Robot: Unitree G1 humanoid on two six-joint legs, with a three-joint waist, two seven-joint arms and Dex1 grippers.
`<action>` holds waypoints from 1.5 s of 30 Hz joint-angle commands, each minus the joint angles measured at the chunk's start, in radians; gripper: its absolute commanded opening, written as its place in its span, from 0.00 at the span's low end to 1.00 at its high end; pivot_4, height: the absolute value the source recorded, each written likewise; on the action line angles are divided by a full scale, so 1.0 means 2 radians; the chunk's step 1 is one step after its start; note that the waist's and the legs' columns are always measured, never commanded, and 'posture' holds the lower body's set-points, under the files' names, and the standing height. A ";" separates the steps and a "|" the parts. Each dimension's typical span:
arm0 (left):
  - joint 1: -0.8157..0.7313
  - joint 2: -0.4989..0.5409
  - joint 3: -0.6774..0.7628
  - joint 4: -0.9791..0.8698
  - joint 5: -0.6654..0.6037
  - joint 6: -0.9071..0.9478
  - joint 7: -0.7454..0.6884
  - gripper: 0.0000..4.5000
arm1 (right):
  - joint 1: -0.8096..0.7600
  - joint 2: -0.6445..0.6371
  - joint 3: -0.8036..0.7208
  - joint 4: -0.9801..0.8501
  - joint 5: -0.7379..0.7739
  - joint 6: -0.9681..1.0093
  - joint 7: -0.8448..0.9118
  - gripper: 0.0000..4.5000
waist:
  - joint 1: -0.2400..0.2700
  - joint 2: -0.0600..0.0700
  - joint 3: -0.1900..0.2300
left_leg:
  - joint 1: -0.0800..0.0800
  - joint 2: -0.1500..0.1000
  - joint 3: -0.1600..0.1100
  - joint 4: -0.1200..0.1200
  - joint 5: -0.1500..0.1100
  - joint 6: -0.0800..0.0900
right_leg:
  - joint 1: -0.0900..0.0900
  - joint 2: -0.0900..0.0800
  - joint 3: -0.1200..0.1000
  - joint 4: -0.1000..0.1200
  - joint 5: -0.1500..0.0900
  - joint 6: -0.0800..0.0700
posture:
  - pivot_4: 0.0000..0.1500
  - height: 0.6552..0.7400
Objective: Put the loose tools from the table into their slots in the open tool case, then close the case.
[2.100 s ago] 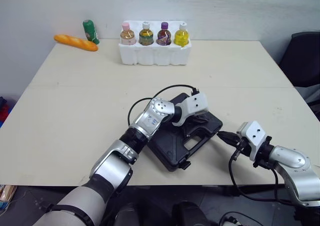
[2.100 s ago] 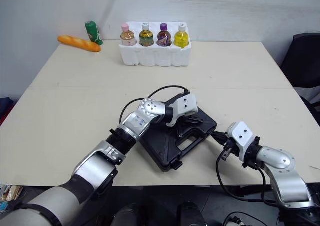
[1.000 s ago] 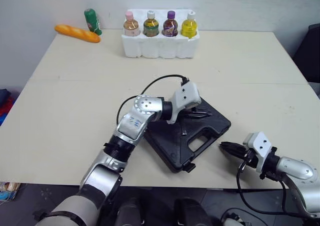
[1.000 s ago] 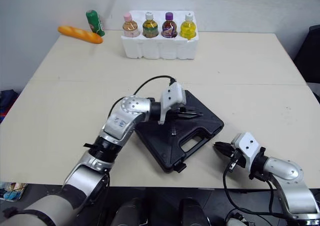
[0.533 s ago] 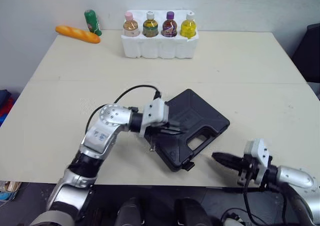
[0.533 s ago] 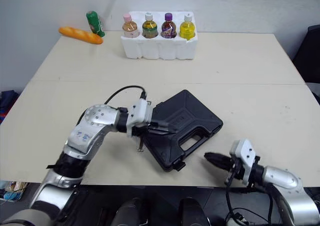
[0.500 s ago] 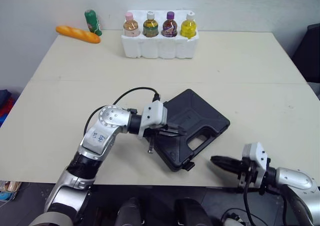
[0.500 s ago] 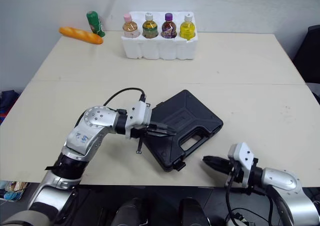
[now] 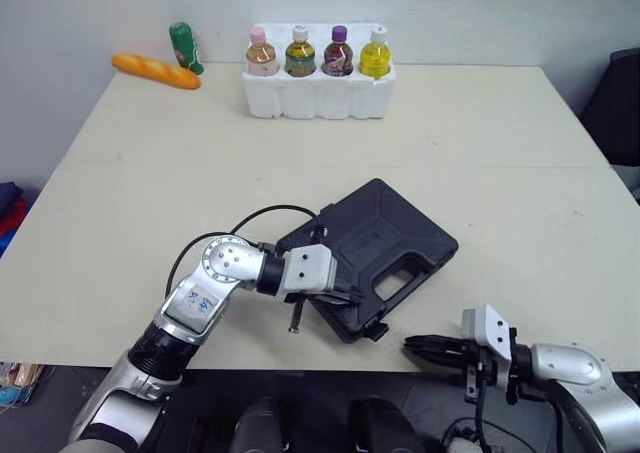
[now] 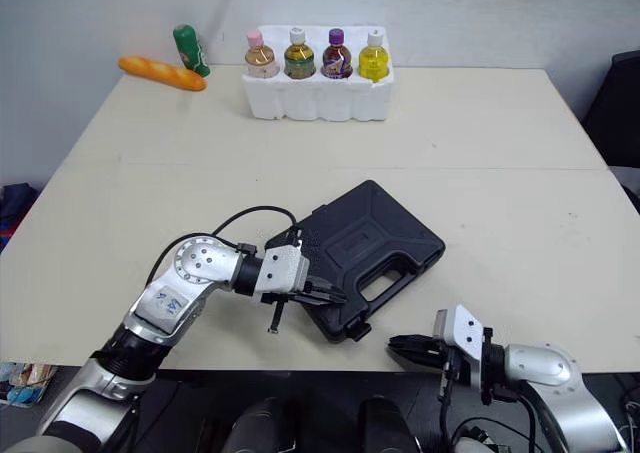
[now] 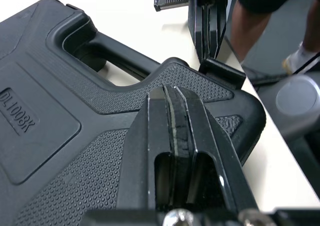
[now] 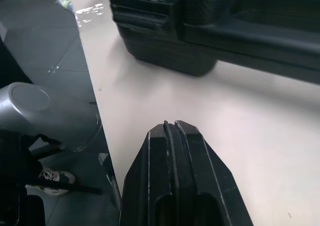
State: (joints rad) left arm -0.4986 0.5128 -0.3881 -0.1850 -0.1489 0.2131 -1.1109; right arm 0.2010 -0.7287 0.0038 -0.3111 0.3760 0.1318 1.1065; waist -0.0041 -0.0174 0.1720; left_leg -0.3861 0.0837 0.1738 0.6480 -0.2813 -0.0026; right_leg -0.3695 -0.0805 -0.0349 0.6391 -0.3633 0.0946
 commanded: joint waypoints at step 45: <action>0.030 0.029 -0.045 0.060 0.051 0.018 0.011 0.00 | -0.091 0.028 0.046 -0.043 0.038 0.099 -0.003 0.01 | -0.009 -0.001 -0.007 | 0.008 0.004 0.000 -0.001 -0.005 0.002 | 0.007 -0.001 -0.001 -0.001 -0.002 -0.006 | 1.00 1.00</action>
State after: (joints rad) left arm -0.4964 0.5436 -0.4069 -0.1851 -0.1291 0.2164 -1.0819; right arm 0.0253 -0.6650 0.0934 -0.3730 0.4221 0.3147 1.0957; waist -0.0213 -0.0204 0.1576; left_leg -0.3703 0.0916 0.1736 0.6454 -0.2919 0.0004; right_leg -0.3547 -0.0832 -0.0359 0.6369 -0.3680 0.0817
